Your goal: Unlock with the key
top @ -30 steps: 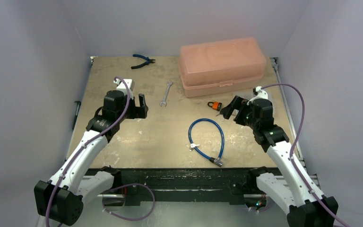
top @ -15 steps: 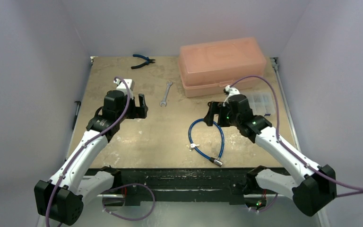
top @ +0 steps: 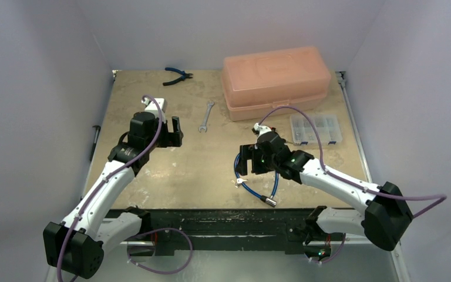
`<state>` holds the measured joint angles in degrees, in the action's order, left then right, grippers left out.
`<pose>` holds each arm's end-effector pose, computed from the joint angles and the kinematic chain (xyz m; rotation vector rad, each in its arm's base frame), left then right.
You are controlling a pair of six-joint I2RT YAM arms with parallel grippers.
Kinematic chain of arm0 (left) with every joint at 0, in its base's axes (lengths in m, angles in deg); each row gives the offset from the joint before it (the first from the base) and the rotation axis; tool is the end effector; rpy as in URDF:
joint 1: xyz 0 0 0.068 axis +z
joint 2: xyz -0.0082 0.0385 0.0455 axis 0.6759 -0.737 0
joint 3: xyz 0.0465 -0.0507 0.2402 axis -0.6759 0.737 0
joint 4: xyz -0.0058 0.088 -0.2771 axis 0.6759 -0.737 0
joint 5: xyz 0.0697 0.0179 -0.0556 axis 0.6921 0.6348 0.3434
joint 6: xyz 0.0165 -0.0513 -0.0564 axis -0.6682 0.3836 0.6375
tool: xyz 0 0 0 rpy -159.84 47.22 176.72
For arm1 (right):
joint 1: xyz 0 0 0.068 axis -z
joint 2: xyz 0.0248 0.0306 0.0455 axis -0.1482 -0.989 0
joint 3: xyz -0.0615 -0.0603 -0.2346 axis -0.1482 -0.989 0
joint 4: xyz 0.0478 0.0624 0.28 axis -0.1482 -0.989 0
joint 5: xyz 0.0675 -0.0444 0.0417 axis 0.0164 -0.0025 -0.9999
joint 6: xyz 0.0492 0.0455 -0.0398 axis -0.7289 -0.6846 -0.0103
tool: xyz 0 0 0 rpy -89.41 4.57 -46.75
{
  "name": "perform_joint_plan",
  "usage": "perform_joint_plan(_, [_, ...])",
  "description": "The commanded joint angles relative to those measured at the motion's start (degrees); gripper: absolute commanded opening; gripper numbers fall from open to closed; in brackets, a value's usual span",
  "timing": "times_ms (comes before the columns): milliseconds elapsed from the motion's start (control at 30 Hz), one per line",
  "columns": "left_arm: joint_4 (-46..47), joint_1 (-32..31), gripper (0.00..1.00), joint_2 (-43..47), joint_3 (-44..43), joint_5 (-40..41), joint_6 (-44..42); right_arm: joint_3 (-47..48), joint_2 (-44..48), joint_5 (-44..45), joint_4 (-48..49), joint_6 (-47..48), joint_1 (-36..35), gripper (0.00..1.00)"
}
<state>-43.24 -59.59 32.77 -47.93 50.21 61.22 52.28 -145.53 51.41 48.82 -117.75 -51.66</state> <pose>0.2792 -0.0821 0.2497 0.0010 2.1492 -0.2763 0.2255 0.2119 0.1857 -0.2160 2.4179 0.6492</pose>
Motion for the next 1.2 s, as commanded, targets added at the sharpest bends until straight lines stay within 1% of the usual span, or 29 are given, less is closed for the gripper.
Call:
perform_joint_plan(0, [0.73, -0.26, 0.87, 0.09, -2.03, 0.51, -0.35, -4.67, -2.11, -4.31, 7.35, -5.96, -0.72, 0.86])
perform_joint_plan(267, [0.80, -0.26, 0.87, -0.09, -1.95, 0.60, -0.30, -10.50, -3.48, -7.78, 16.00, -9.71, -0.59, 0.83])
perform_joint_plan(433, [0.79, -0.26, 0.86, -0.39, -2.01, 0.80, -0.30, -14.25, -4.64, -9.82, 21.83, -11.27, -0.63, 0.75])
perform_joint_plan(533, [0.80, -0.26, 0.86, -0.60, -1.90, 1.04, -0.30, -15.94, -4.41, -9.17, 23.77, -12.53, -0.55, 0.72])
perform_joint_plan(700, [0.71, -0.26, 0.85, -1.12, -1.97, 1.16, -0.32, -17.27, -3.91, -7.83, 24.73, -13.26, -0.26, 0.70])
perform_joint_plan(867, [0.71, -0.26, 0.85, -1.55, -1.95, 1.43, -0.43, -19.28, -4.40, -8.30, 26.79, -13.71, 0.94, 0.70])
perform_joint_plan(1167, [0.62, -0.26, 0.84, -2.21, -1.95, 1.91, -0.52, -25.09, -6.33, -15.48, 36.64, -14.34, 6.69, 0.68])
